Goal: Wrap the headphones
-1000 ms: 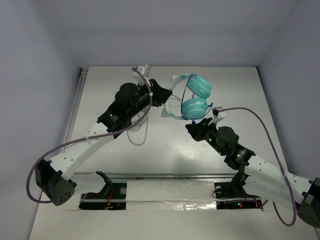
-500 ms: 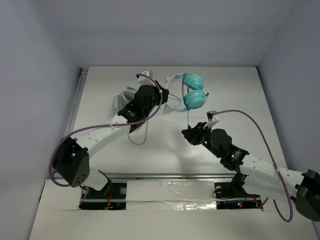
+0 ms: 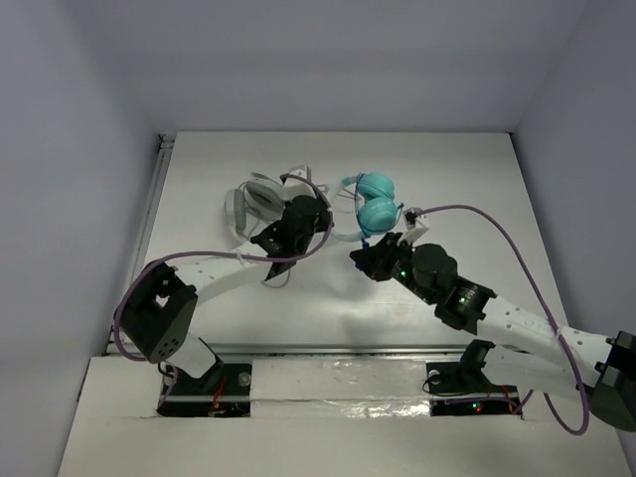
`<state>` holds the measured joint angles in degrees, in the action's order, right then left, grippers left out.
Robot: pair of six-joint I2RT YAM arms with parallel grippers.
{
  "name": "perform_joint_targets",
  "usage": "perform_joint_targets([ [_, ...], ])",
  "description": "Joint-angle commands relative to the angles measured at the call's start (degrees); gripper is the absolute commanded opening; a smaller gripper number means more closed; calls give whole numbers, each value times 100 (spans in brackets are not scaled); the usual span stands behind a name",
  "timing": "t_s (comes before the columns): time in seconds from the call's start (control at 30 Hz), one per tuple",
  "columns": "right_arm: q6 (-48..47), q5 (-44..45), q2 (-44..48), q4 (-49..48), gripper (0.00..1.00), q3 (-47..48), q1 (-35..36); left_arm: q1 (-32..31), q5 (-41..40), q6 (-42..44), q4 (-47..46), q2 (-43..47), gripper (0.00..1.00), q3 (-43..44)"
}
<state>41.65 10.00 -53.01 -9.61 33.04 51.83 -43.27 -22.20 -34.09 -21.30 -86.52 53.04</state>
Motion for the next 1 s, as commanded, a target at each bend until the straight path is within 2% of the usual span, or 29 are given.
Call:
perform_joint_targets([
  [0.0,711,1,2,-638,0,238,116,-286,-680,86,-718,188,0,-162],
  [0.2,1556,634,-332,-1385,0,159,116,-831,-953,25,-884,267,0,-531],
  [0.47,2285,1723,-368,-1693,2,-95,116,-1061,-865,-230,-911,381,0,-768],
  [0.67,2672,1988,-490,-1729,3,-298,116,-1167,-1102,-195,-946,408,0,-778],
  [0.97,3060,2208,-403,-1676,6,-403,116,-1448,-1963,508,-744,303,0,-452],
])
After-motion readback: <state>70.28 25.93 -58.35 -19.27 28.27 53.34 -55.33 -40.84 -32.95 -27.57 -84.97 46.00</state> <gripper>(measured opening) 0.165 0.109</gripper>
